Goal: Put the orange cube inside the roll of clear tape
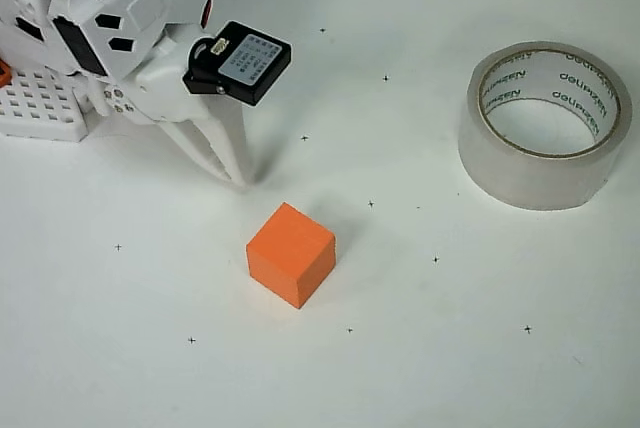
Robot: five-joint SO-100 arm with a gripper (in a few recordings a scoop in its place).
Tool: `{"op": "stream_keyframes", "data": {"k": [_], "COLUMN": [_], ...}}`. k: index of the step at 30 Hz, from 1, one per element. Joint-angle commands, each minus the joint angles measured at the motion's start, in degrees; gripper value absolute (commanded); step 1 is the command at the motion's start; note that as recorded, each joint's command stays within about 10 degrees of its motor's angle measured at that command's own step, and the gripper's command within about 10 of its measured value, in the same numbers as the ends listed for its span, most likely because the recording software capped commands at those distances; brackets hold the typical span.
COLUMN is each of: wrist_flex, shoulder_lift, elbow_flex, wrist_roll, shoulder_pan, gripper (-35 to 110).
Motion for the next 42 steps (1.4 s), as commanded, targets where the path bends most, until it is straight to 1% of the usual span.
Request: {"op": "stream_keyframes", "data": {"k": [1, 4, 14, 18, 24, 28, 30, 33, 35, 42], "wrist_flex": [-2.02, -2.02, -0.62, 0.53, 0.53, 0.53, 0.44, 0.26, -0.88, -10.55], "shoulder_lift": [8.09, 8.09, 9.05, 9.14, 9.05, 8.7, 8.79, 6.94, 4.31, -9.05], "elbow_flex": [-4.92, -4.92, -4.92, -7.29, -12.04, -13.89, -14.77, -16.0, -17.67, -21.88], "wrist_roll": [-0.35, -0.35, -1.76, 0.44, 0.88, 0.88, 0.09, -0.97, -1.85, -4.04], "shoulder_pan": [10.0, 11.78, 11.51, 8.7, 4.92, 4.48, 4.48, 4.48, 4.48, 4.31], "gripper": [0, 0, 0, 6, 13, 17, 25, 28, 29, 31]}}
